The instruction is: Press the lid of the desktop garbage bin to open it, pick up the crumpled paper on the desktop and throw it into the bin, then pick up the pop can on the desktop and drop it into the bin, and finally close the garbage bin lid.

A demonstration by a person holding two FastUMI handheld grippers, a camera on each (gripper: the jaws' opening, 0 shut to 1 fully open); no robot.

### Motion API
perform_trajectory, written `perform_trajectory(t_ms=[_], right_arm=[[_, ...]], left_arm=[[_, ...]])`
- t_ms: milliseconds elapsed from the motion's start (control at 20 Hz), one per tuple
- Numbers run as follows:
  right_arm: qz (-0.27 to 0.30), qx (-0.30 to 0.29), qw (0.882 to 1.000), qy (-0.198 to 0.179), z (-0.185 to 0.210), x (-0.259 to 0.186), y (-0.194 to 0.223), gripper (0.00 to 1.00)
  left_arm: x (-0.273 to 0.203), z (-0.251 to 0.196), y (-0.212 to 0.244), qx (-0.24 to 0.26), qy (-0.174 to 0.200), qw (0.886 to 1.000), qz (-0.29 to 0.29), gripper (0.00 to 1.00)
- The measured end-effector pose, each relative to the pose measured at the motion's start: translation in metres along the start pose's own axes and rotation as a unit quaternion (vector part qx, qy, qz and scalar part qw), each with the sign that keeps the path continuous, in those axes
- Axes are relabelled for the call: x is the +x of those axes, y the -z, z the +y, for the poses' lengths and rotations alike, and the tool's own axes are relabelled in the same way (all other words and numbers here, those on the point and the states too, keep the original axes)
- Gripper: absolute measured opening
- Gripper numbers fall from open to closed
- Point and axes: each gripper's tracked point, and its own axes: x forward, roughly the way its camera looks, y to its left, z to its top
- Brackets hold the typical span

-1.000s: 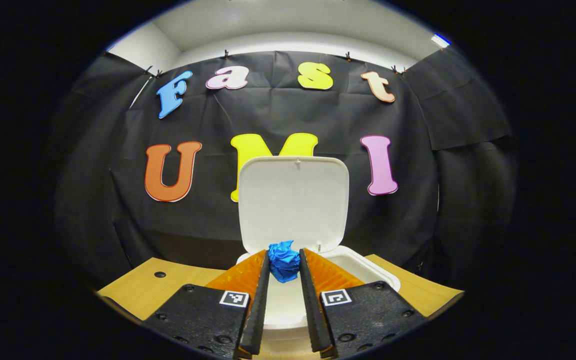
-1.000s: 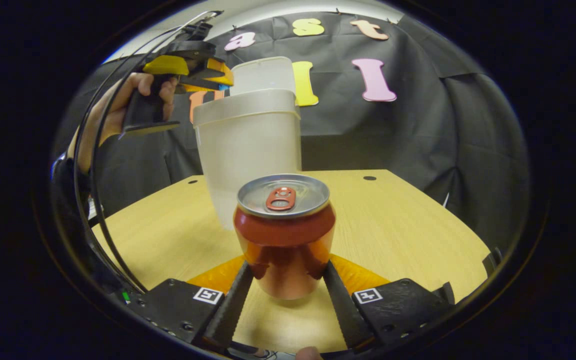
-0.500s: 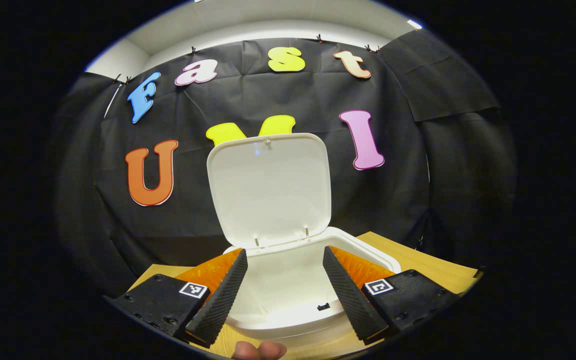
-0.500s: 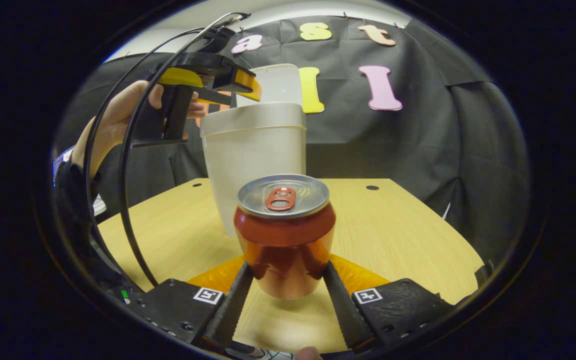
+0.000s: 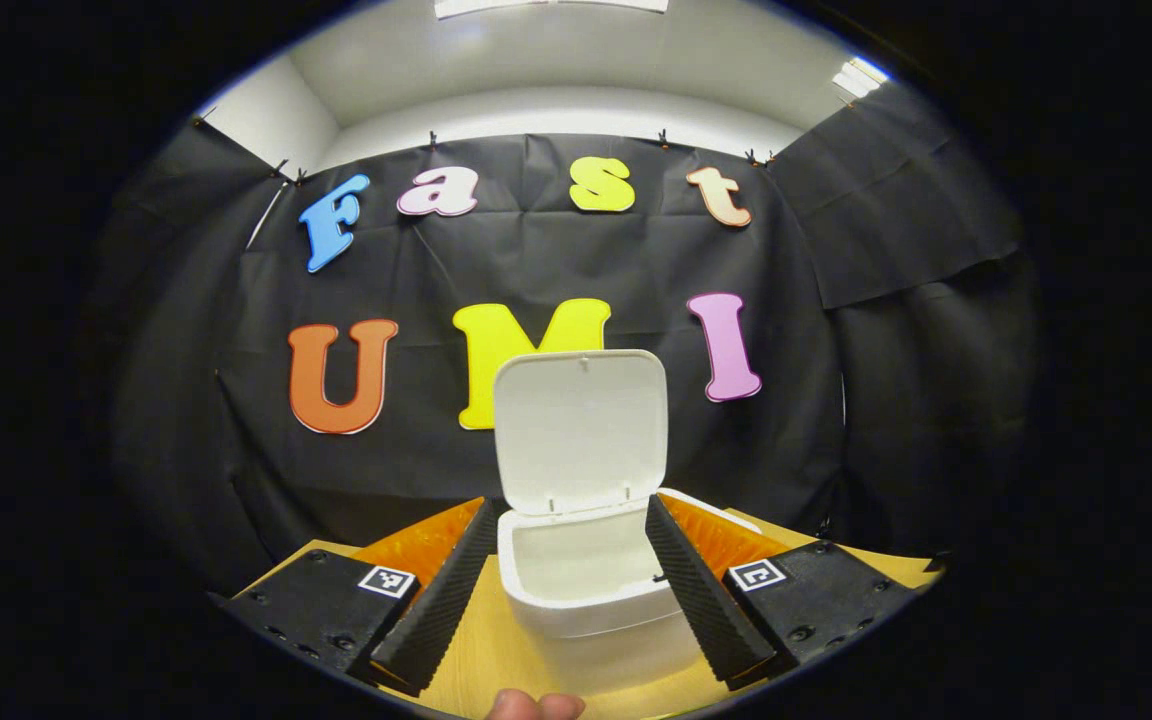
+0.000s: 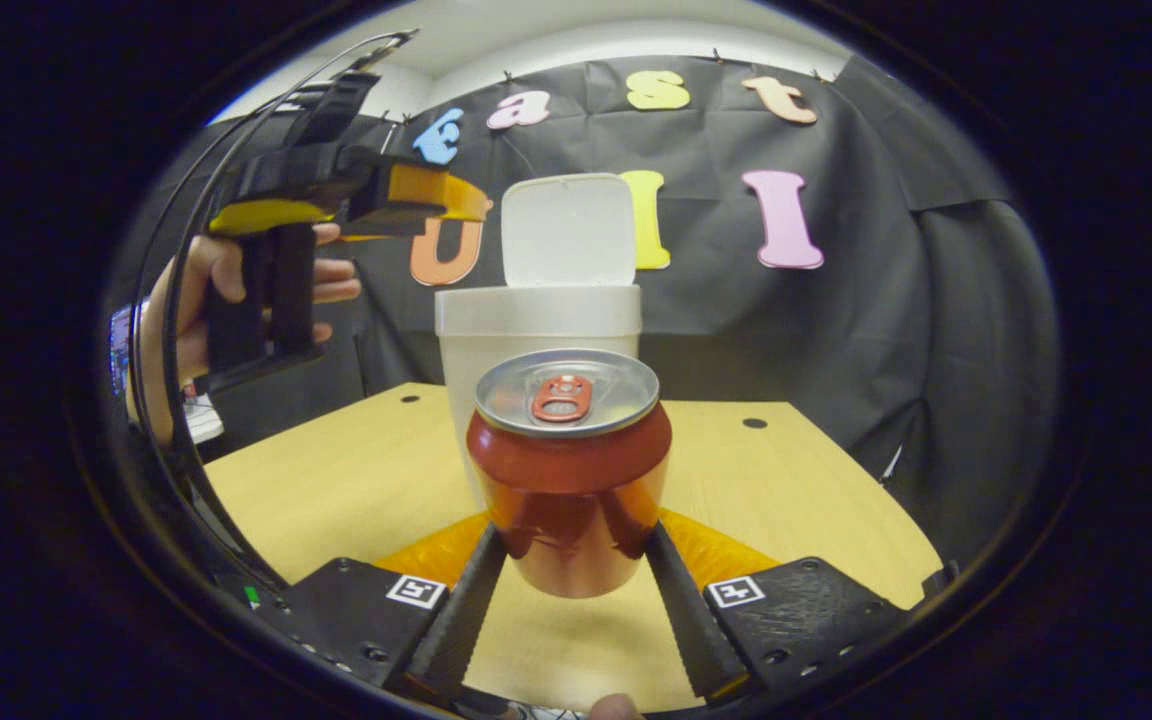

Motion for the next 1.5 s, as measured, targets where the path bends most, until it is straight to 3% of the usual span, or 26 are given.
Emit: perform_trajectory(t_ms=[400, 650, 900, 1150, 1350, 1500], right_arm=[[-0.053, 0.002, 0.998, -0.044, 0.032, 0.003, -0.113, 0.79], [-0.081, 0.003, 0.995, -0.060, 0.056, 0.037, -0.190, 0.79], [-0.050, -0.001, 0.998, -0.028, 0.055, 0.111, -0.224, 0.80], [-0.006, -0.016, 1.000, 0.021, 0.051, 0.182, -0.229, 0.80], [0.014, -0.012, 0.999, 0.045, 0.058, 0.207, -0.231, 0.80], [0.019, -0.017, 0.998, 0.065, 0.062, 0.216, -0.230, 0.80]], left_arm=[[-0.081, 0.103, 0.040, -0.002, -0.082, 0.996, 0.022, 0.98], [-0.110, 0.116, 0.069, 0.001, -0.089, 0.995, 0.037, 0.99], [-0.126, 0.131, 0.082, -0.008, -0.099, 0.995, 0.027, 0.98], [-0.125, 0.150, 0.105, -0.016, -0.108, 0.993, 0.045, 0.99], [-0.127, 0.161, 0.104, 0.010, -0.114, 0.993, 0.040, 0.99], [-0.126, 0.151, 0.110, 0.006, -0.091, 0.995, 0.044, 0.99]])
